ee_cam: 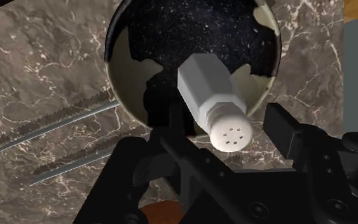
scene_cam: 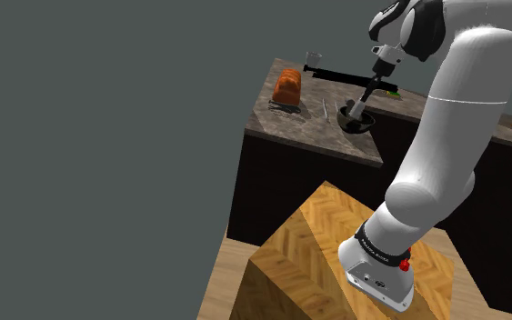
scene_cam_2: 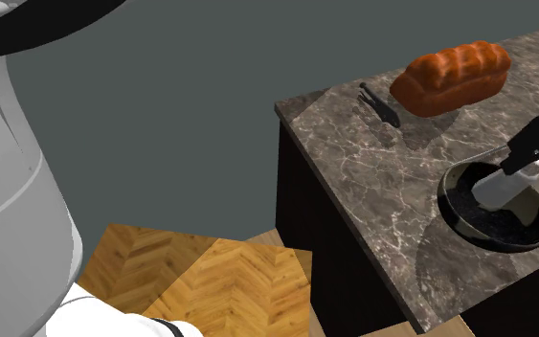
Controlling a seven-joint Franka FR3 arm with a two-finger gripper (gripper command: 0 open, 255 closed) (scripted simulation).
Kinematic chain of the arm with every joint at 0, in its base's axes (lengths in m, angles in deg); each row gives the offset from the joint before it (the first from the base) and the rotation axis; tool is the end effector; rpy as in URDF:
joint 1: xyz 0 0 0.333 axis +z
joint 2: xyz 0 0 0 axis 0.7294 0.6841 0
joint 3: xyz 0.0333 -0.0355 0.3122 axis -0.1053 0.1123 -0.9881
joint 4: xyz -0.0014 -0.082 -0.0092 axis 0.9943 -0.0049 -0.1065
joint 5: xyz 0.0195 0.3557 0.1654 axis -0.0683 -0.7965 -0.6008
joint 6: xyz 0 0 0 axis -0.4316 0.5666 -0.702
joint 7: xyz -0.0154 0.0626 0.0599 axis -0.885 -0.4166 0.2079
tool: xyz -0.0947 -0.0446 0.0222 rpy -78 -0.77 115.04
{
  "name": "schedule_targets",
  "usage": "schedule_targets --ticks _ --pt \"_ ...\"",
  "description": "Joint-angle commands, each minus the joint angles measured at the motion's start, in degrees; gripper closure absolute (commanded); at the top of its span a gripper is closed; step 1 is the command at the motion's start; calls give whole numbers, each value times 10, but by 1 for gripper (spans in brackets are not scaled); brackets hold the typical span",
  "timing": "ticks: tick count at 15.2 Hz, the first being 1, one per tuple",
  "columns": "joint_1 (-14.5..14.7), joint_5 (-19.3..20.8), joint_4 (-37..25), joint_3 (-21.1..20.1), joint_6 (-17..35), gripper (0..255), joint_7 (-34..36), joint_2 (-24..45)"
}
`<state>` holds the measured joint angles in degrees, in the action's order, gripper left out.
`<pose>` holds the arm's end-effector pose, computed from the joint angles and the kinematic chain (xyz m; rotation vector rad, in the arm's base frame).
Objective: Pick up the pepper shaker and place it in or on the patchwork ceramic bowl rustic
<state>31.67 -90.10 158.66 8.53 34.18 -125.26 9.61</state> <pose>0.3033 -0.5410 0.4492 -3.0826 -0.2311 -0.1273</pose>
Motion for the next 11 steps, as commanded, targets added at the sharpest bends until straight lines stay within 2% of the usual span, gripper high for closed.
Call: schedule_targets --ticks 1,5,9,11 --pt "0 0 0 0 0 0 0 0" --pt "0 0 0 0 0 0 0 0" --pt "-5 16 -59 9 -66 0 12 -13" --pt "-5 16 -59 9 -66 0 12 -13"
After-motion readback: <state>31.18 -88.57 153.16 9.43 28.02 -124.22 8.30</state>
